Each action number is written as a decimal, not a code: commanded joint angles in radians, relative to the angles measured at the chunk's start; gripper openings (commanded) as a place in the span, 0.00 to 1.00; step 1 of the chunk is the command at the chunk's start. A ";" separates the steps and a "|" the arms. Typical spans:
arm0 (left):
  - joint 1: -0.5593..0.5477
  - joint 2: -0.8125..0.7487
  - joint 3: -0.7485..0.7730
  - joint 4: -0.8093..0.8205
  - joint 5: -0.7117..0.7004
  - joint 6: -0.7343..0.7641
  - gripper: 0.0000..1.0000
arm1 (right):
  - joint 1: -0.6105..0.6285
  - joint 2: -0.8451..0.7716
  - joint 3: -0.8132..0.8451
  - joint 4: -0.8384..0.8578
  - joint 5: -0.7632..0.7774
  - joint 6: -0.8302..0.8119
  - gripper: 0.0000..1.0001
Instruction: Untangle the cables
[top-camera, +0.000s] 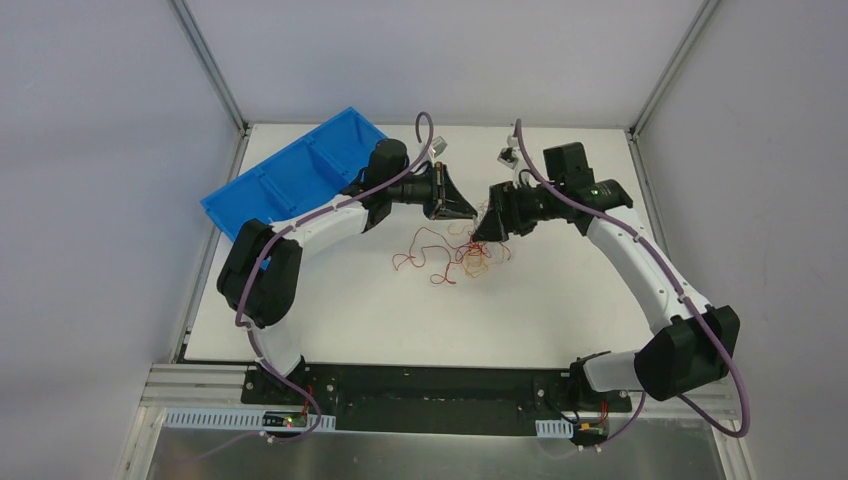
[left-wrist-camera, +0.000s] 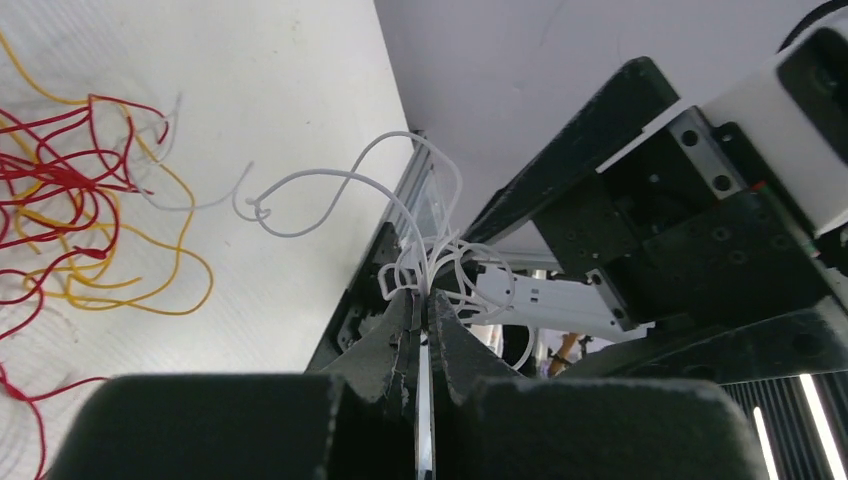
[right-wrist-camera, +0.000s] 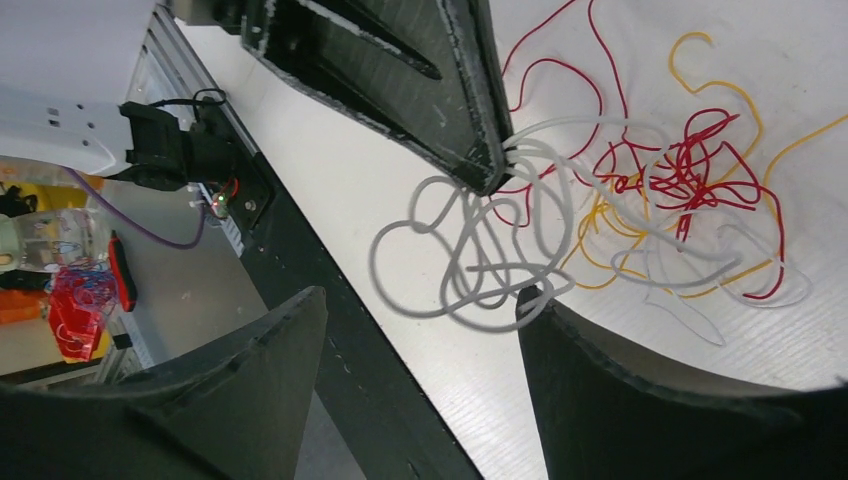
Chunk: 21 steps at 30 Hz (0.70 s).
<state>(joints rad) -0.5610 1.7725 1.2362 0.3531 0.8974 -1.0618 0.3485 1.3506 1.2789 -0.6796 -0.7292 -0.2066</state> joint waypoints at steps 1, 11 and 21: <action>0.006 -0.011 0.011 0.104 0.073 -0.085 0.00 | 0.012 0.004 0.015 0.006 0.050 -0.084 0.73; 0.028 -0.030 -0.052 0.251 0.105 -0.231 0.00 | -0.004 -0.055 -0.004 0.035 0.079 -0.115 0.00; 0.117 -0.161 -0.058 0.067 0.134 0.067 0.58 | -0.045 -0.106 -0.003 -0.019 -0.058 -0.094 0.00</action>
<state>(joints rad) -0.4850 1.7561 1.1454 0.5167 0.9981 -1.2247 0.3065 1.2564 1.2598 -0.6704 -0.7048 -0.2962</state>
